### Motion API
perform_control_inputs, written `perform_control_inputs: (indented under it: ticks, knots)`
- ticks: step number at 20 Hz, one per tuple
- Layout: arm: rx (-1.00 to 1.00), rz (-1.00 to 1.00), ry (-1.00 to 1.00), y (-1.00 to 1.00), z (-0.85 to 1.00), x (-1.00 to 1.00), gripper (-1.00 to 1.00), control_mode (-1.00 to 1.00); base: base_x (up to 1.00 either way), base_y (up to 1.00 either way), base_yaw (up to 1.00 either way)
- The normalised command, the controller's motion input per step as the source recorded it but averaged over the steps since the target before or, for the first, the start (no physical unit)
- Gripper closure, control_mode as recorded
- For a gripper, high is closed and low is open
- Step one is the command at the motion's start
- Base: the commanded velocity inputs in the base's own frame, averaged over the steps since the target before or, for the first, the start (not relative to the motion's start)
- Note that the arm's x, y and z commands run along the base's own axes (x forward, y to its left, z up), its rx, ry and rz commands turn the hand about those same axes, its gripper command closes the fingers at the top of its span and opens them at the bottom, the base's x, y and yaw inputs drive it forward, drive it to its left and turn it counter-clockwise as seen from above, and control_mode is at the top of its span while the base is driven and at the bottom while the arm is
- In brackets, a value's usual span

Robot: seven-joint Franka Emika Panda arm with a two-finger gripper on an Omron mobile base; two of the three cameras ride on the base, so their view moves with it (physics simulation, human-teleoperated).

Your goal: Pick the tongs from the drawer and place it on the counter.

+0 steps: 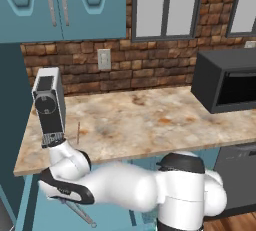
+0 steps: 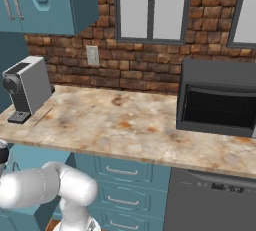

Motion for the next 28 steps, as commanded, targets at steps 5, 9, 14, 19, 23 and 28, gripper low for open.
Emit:
perform_control_inputs:
  ticks: [5,9,14,19,23,28]
  knots:
    - [-0.12,0.13,0.0,0.01,-0.68,0.37,-1.0,-1.0,0.0,0.0,0.0]
    - [-0.02,0.16,0.07,0.0,-0.89,0.39,-1.0,-1.0,0.0,0.0,0.0]
    - [0.0,0.15,0.16,0.0,-0.89,0.4,-1.0,-1.0,0.0,0.0,0.0]
    - [0.0,0.12,0.26,0.07,-0.97,0.05,-1.0,-1.0,0.0,0.0,0.0]
    - [0.0,0.12,0.33,0.16,-1.0,-0.02,-1.0,-1.0,0.0,0.0,0.0]
    - [-0.01,0.12,0.34,0.01,-1.0,-0.3,1.0,-1.0,0.0,0.0,0.0]
